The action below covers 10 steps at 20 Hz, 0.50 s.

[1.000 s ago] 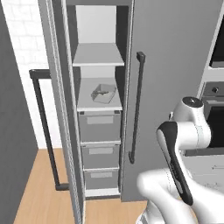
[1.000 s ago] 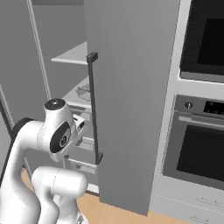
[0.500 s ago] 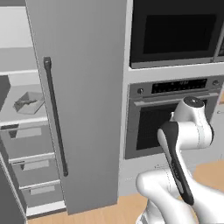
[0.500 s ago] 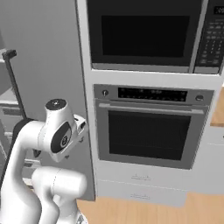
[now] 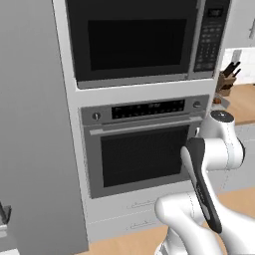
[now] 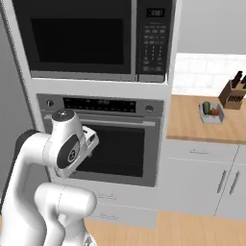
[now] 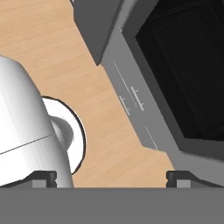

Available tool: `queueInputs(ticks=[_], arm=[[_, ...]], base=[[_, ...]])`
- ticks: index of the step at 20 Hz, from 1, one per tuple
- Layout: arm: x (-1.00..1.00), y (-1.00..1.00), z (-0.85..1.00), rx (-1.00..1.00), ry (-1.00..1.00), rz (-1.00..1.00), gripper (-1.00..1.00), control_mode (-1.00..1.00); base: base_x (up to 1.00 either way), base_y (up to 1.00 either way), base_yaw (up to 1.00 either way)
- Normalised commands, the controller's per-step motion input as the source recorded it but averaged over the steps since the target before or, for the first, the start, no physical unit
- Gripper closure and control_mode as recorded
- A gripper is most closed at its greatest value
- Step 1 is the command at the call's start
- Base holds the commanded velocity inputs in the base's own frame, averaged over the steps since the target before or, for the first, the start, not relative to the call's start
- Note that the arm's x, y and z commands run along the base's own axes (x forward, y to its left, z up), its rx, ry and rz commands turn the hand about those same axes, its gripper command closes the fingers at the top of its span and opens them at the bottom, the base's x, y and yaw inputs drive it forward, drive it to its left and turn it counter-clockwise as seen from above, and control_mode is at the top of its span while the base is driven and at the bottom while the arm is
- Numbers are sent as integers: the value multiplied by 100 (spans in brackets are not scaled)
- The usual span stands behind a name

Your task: Take the meat container that has the fish and place it on the second highest rack of the freezer. Then take the vegetable container that has the bell pepper and cucumber and place it on the highest rack of the freezer.

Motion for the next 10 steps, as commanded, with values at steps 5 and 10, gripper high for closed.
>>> queueInputs(ticks=[5, 10], arm=[[0, 0, 0, 0, 0, 0, -100, 100], [0, 0, 0, 0, 0, 0, -100, 100]], base=[[0, -100, 0], [26, -100, 10]])
